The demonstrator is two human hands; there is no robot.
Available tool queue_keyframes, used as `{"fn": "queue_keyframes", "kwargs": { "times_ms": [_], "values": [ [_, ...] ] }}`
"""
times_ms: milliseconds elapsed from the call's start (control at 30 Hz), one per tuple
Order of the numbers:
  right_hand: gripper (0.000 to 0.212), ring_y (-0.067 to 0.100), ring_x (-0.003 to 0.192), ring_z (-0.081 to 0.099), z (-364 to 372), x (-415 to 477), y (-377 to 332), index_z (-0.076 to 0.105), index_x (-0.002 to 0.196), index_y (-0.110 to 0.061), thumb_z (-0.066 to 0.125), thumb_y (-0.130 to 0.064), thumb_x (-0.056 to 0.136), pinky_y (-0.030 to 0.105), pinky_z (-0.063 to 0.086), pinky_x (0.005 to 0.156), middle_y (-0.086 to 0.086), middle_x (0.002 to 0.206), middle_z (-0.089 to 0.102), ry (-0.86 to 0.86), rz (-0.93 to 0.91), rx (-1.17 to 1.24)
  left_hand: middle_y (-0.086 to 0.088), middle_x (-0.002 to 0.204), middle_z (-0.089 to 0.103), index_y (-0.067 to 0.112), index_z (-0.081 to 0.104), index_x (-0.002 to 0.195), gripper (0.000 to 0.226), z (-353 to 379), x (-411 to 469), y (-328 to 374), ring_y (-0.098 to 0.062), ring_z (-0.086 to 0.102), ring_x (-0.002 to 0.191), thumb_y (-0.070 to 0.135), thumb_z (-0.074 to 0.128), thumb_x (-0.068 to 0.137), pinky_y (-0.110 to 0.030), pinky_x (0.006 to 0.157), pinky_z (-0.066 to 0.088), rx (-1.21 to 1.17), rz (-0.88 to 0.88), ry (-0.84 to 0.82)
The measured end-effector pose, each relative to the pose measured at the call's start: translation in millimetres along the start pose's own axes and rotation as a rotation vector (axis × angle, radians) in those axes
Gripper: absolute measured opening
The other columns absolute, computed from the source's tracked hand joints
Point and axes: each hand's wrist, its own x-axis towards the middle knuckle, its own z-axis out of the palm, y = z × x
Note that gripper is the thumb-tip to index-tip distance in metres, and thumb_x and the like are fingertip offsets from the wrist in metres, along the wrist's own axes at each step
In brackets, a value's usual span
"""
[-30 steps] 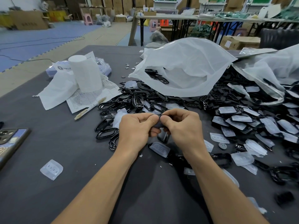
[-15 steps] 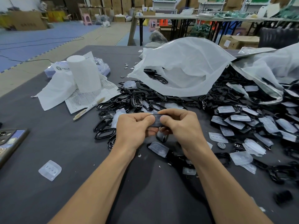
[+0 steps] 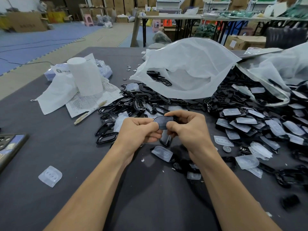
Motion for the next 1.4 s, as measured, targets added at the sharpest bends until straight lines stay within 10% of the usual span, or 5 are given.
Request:
{"fn": "queue_keyframes", "kwargs": {
  "times_ms": [1400],
  "values": [
    [0.042,0.018,0.047,0.061,1.9,0.3,-2.6,0.079,0.069,-0.021,0.062,0.013,0.087,0.025,0.048,0.049,0.007,0.063,0.07,-0.026,0.044,0.085,-0.013,0.071,0.076,0.014,0.084,0.077,0.013,6.3,3.1,-6.7,-0.014,0.068,0.058,0.017,0.071,0.074,-0.02,0.052,0.051,0.001,0.041,0.073]
  ]
}}
